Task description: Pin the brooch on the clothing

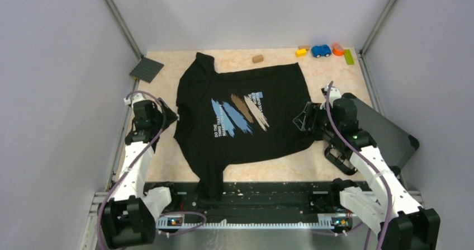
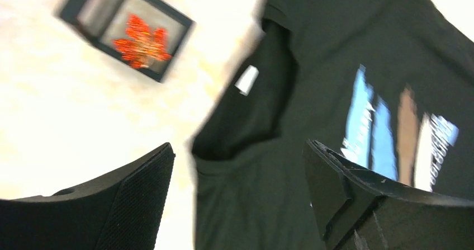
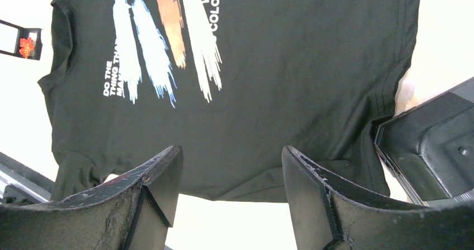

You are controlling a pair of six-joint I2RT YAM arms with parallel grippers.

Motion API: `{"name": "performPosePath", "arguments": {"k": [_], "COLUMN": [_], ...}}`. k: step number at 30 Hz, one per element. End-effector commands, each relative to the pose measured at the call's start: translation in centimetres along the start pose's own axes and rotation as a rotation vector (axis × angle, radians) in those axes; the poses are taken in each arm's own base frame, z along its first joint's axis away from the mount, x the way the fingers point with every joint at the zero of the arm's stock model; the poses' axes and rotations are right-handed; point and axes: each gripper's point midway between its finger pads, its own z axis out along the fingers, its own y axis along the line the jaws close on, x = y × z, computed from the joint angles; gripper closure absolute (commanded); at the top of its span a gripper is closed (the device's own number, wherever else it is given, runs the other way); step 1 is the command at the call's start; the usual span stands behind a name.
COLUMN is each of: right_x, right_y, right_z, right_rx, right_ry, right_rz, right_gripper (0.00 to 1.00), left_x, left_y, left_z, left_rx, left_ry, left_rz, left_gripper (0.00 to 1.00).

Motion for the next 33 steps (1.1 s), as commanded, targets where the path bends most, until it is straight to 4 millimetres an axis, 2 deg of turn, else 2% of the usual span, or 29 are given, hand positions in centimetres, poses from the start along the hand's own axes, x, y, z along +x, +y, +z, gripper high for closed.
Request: {"name": "performPosePath", "arguments": {"k": [1,5,10,13,19,22,24,33], "right_x": [-0.8,-1.1,-1.4,-1.4,-1.0,-1.0,-0.9,-0.6], "right_y": [1.0,1.1,1.2,1.5,1.7,1.6,1.5,1.4], "right_z": [0.1,-0.7,-1.1,-1.0,-0.8,-0.8,-0.7,-0.2], "right_rx": [-0.048,-0.050,-0.050,-0.064,-0.083,-0.078,-0.074,-0.075], "right_ry": [-0.043,-0.072,-0.091,-0.088,-0.072,-0.070,-0.067,-0.045], "right_rz": [-0.035,-0.040,-0.042,-0.043,-0.039,-0.038,-0.037,-0.032], "right_gripper": [0.34,0.34,0.33,0.33,0.33,0.33,0.33,0.33], "left_x": [-3.6,-3.7,-1.9,-1.7,-3.1,-3.2,-3.1,-3.8], "left_y": [3.9,5.9,8.1,9.1,9.7,10.2,10.2,9.3], "left_z": [1.3,3.4,6.2,7.3,8.6,9.6,10.2,11.9], "left_rx": [-0.155,-0.217,-0.306,-0.352,-0.371,-0.371,-0.364,-0.312], "left_ry": [-0.109,-0.078,0.046,0.054,-0.011,-0.008,0.010,0.007], "left_rz": [-0.028,-0.041,-0.039,-0.037,-0.075,-0.106,-0.112,-0.117], "left_gripper": [0.12,0.16,0.23,0.25,0.31,0.35,0.38,0.40]}}
